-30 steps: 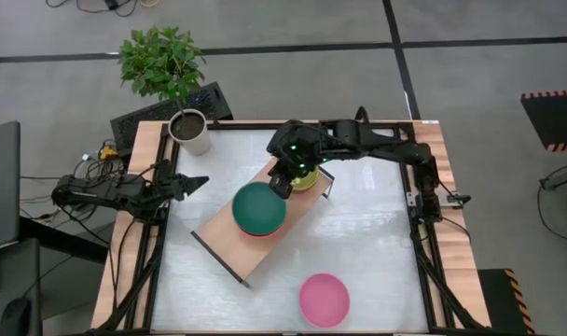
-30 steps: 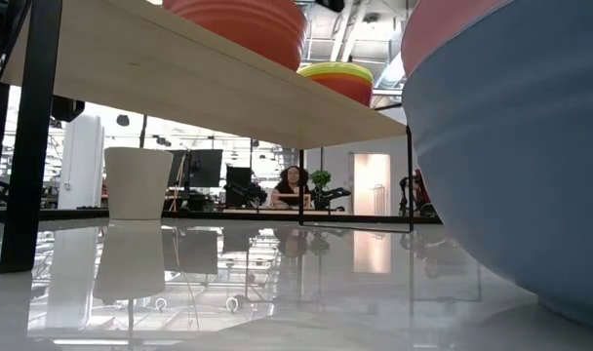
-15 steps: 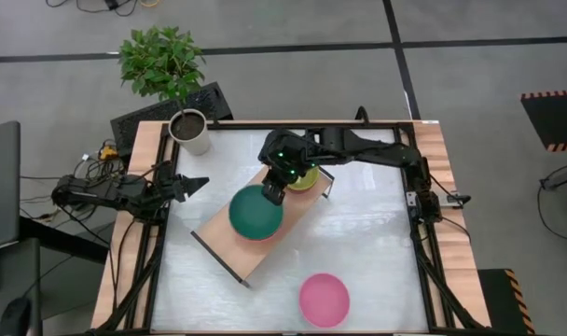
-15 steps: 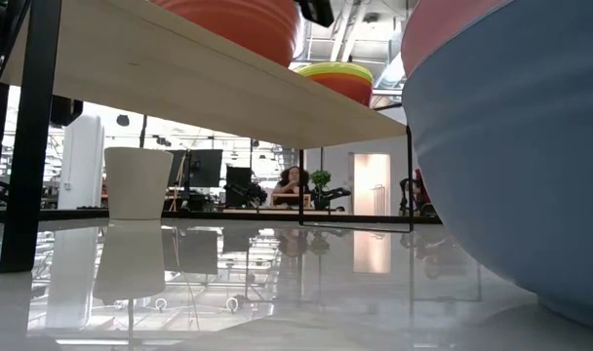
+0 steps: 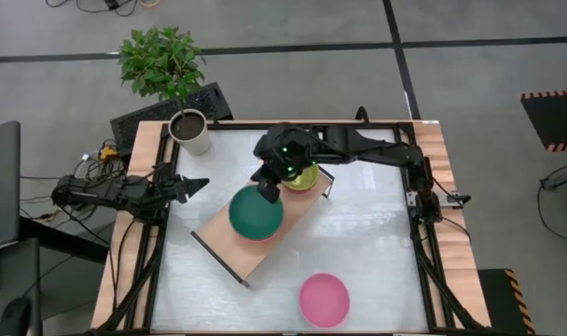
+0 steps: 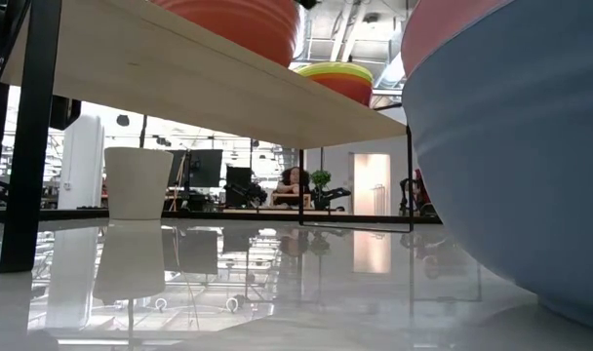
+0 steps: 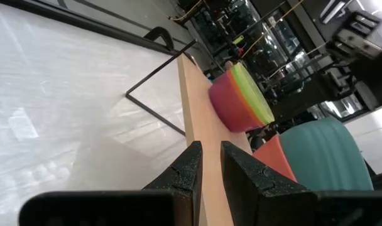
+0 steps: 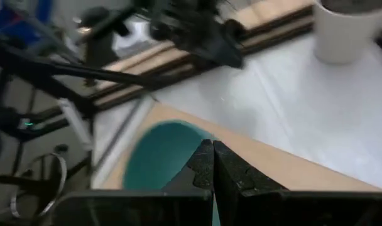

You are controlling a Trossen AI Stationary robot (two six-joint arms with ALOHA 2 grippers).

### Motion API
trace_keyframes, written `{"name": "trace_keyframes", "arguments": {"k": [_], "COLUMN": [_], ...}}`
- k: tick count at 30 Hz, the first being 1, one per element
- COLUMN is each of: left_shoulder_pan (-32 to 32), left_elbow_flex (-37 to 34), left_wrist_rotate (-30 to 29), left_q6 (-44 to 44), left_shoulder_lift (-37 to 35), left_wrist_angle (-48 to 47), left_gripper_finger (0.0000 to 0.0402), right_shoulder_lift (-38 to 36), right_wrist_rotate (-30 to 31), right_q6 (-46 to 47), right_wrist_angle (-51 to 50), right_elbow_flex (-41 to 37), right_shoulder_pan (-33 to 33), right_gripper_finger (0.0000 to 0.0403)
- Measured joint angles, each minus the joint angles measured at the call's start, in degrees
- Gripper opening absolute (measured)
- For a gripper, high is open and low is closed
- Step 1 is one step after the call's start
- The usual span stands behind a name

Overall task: Place and stack bowls onto a shelf
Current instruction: Stack the green bowl on top of the red bowl into the shelf

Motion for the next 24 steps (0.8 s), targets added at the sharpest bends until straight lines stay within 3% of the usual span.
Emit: {"name": "trace_keyframes", "arguments": {"k": [8,24], "left_shoulder_pan": [0.00,0.00], "left_elbow_flex": [0.00,0.00], "left_wrist_rotate": [-0.94,-1.33], "left_q6": [0.00,0.00], "left_shoulder_lift": [0.00,0.00], "left_wrist_angle": [0.02,-0.42], "left_gripper_finger": [0.0043,0.0043], "right_shoulder_lift": [3.95,3.20], "right_wrist_rotate": [-1.23,-3.82], "right_q6": [-0.26,-0.14], "right_wrist_angle": [-0.79,1.00], "right_elbow_flex": [-0.23,-0.06], "right_shoulder_pan": [-0.73,-1.14], "right_gripper_finger": [0.0020,0.0020]}}
